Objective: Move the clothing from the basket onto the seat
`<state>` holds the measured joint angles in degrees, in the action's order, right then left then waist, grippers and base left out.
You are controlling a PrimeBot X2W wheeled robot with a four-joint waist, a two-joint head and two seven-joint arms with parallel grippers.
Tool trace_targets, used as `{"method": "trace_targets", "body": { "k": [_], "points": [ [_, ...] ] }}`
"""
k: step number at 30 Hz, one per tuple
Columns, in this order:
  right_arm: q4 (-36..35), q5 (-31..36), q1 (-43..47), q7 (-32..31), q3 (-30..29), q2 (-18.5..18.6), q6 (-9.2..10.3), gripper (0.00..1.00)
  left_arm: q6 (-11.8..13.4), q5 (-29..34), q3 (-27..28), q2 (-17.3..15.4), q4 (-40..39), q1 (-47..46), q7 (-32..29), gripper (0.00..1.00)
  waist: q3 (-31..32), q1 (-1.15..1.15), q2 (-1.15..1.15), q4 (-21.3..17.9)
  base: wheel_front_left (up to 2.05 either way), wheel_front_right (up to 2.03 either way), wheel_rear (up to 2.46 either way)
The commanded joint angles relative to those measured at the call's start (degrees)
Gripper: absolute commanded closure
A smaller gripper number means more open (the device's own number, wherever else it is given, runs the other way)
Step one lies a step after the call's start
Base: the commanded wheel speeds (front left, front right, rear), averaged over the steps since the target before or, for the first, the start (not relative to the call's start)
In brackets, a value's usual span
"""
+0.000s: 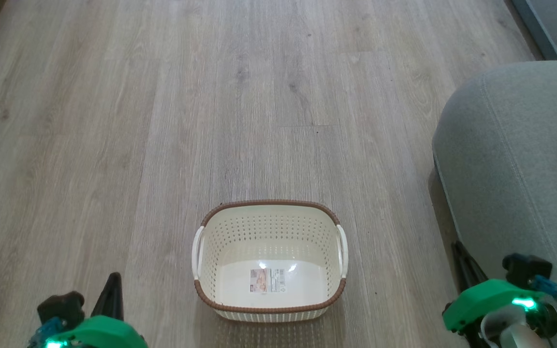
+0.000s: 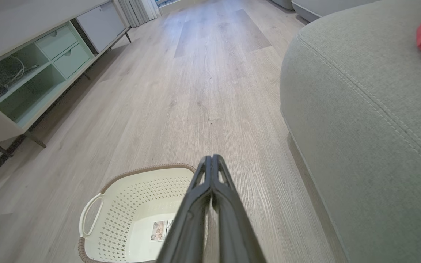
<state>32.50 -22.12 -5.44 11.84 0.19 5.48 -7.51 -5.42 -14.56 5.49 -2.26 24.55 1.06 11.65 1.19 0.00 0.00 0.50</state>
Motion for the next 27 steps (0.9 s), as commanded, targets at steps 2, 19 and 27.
{"method": "trace_targets", "body": {
  "k": [2, 19, 27],
  "points": [
    [-2.6, -2.6, -2.6, -0.6, -0.6, 0.0, 0.00, 1.00, -0.2, -2.8, 0.3, -0.4, -2.4, -2.9, -0.6, 1.00, 0.0, 0.00, 0.00, 0.0, 0.00, 0.00, 0.00],
    [-5.1, -13.3, -2.3, -3.4, -1.5, -0.4, 0.01, 1.00, -0.5, -14.7, 0.3, -0.4, -3.8, -3.5, -3.3, 1.00, -0.2, 0.00, 0.00, -0.1, 0.00, 0.00, 0.00],
    [-6.2, -17.7, -2.2, -4.5, -1.9, -0.6, 0.01, 1.00, -0.7, -19.6, 0.4, -0.4, -4.3, -3.8, -4.4, 1.00, -0.3, 0.00, 0.00, -0.1, 0.00, 0.00, 0.00]
  ]
}}
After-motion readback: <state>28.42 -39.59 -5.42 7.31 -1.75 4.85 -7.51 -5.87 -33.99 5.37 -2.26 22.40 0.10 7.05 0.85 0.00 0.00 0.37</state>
